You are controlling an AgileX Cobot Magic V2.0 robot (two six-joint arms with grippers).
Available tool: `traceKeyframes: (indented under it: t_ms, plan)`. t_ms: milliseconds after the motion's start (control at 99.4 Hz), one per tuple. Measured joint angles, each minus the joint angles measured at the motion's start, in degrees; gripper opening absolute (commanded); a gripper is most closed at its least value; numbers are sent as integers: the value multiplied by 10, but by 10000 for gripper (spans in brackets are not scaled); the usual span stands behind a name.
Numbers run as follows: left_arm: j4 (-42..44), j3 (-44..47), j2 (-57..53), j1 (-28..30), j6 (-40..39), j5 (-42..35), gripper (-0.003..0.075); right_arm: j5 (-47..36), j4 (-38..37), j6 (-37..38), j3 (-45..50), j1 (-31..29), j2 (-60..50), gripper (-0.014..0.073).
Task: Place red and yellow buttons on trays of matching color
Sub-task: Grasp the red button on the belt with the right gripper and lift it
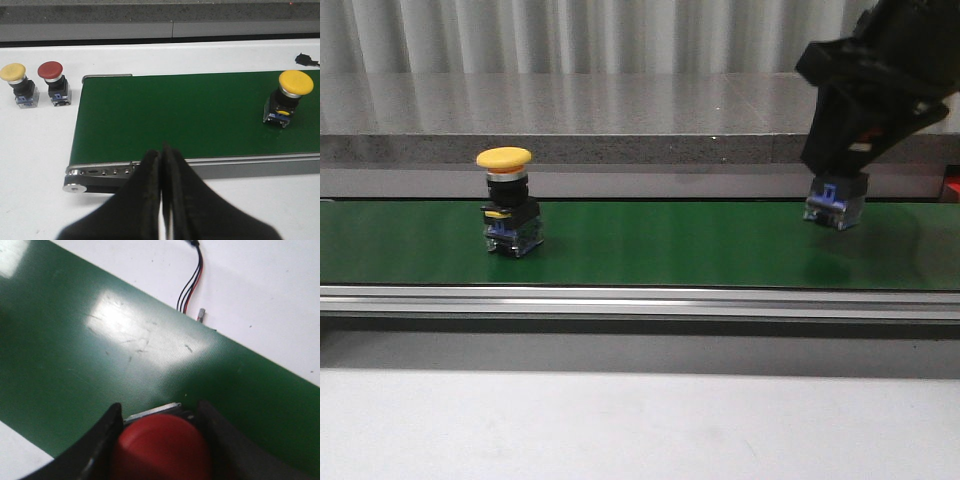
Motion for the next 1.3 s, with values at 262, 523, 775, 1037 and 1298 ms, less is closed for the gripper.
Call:
traceKeyframes:
  t_ms: [262,523,775,1037,1298]
  plan:
    - [0,0,0,0,0,0,-19,89,0,5,-133,-138,-16,62]
    - [0,0,0,0,0,0,-19,49,-5,17,-203,-319,10,62]
    - [0,0,0,0,0,0,-19,-25,-6,25,-257,-394,121,62]
    - [-1,0,0,0,0,0,-19,-53,-6,25,-341,-405,244,62]
    - [-1,0,0,0,0,0,-19,-47,-6,25,-403,-405,331,62]
